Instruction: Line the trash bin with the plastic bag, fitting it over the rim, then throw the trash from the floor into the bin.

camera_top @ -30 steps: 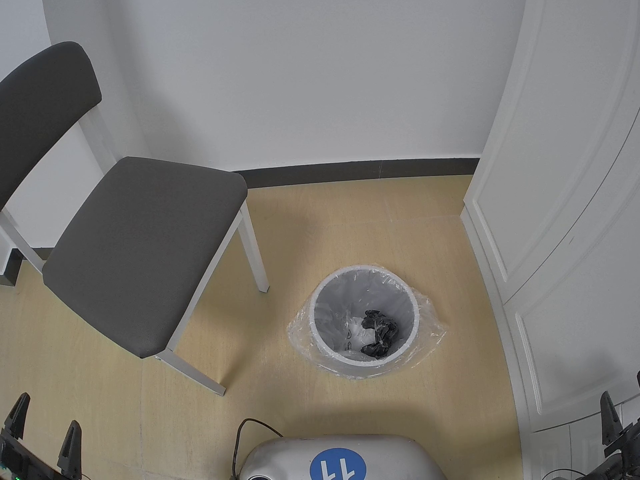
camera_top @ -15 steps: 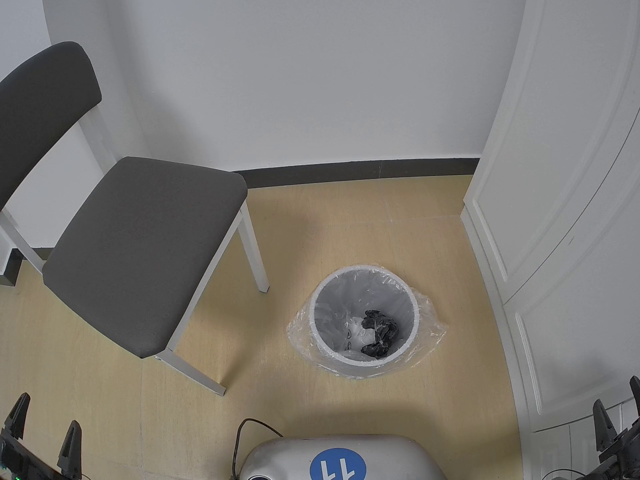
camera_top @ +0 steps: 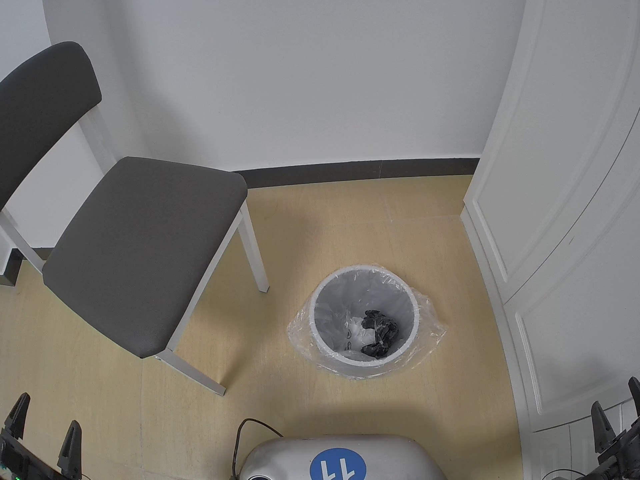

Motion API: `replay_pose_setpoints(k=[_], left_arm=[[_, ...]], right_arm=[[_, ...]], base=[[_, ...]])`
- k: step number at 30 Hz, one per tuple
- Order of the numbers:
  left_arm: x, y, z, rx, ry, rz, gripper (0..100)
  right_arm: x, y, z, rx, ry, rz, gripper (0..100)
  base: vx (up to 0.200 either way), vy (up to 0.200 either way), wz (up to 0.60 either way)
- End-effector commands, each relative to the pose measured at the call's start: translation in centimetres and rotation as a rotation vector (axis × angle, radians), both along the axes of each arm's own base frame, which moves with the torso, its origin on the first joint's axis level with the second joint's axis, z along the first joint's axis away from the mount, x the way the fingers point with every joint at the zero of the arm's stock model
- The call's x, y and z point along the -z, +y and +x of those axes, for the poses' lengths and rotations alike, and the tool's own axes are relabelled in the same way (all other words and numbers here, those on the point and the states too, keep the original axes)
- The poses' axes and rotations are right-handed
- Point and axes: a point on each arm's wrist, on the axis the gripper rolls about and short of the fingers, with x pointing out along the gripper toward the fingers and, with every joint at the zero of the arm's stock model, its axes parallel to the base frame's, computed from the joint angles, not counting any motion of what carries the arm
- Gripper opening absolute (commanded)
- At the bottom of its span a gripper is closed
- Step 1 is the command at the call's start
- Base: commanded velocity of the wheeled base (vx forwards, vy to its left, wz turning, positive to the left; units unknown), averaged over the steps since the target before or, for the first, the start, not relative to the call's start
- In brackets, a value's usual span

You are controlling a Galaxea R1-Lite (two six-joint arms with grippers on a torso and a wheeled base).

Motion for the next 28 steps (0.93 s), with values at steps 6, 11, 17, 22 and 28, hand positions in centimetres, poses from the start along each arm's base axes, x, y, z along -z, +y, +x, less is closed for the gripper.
replay_pose_setpoints(k=[6,11,17,22,28], left_arm=[[0.52,0.00,0.01,0.000,0.002,0.000,100],[0.52,0.00,0.01,0.000,0.002,0.000,100],[0.52,0.00,0.01,0.000,0.002,0.000,100],[0.52,0.00,0.01,0.000,0.002,0.000,100],[0.52,0.00,0.01,0.000,0.002,0.000,100]], right_arm=[[0.48,0.01,0.01,-0.003,0.002,-0.017,100],[0.49,0.01,0.01,-0.001,0.004,-0.003,100],[0.48,0.01,0.01,-0.001,0.002,-0.003,100],[0.49,0.01,0.01,-0.001,0.004,-0.003,100],[0.48,0.00,0.01,-0.003,0.002,-0.002,100]], base=[[0.000,0.000,0.00],[0.000,0.000,0.00],[0.000,0.000,0.00],[0.000,0.000,0.00],[0.000,0.000,0.00]])
